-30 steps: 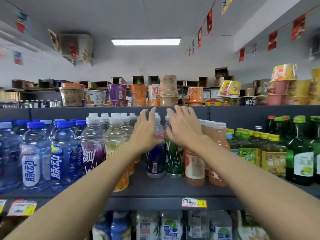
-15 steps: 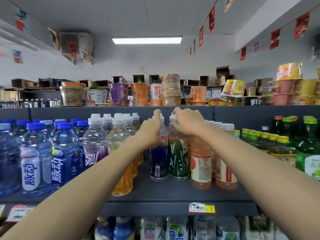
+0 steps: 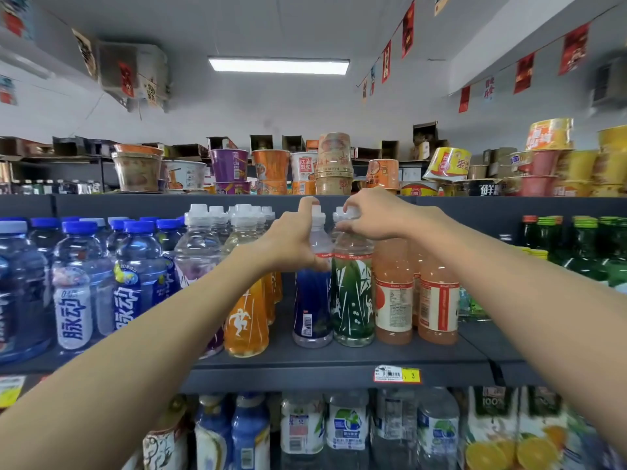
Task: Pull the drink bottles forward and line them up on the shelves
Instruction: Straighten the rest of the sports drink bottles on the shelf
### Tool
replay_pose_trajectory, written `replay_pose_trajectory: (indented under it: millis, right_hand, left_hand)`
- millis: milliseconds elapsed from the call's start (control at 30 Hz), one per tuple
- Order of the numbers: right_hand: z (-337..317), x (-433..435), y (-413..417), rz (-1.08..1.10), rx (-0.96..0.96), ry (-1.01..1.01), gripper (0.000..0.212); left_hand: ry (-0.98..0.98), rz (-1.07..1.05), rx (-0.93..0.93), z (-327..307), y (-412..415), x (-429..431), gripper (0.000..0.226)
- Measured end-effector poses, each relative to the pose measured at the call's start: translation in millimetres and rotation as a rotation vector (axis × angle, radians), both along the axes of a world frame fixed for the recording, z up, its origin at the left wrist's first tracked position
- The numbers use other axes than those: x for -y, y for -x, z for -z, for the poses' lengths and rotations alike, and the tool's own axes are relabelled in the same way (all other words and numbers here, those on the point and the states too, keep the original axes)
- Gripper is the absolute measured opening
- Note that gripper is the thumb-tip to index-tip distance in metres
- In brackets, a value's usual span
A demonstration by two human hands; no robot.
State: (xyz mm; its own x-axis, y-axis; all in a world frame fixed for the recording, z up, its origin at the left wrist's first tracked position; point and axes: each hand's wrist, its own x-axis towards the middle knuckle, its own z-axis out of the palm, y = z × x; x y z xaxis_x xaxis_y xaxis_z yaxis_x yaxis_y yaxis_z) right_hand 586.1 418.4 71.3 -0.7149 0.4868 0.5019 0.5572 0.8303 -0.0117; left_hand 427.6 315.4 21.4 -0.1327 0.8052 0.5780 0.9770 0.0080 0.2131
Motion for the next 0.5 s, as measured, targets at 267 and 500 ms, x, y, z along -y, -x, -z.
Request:
replay_pose_trajectory:
  millis: [267,500]
  right_hand:
    - [3.2,-6.0,-14.2,-0.059,-0.018,0.076,0.056]
    - [9.7,-11.4,-6.5,-0.127,-0.085,0.138,0.047]
  left_hand:
    - [0.075,0.085,0.135,-1.9,4.6,6.2,0.111]
    - [0.018,-0.037,-0.001,-10.1,-3.5,3.9,0.12]
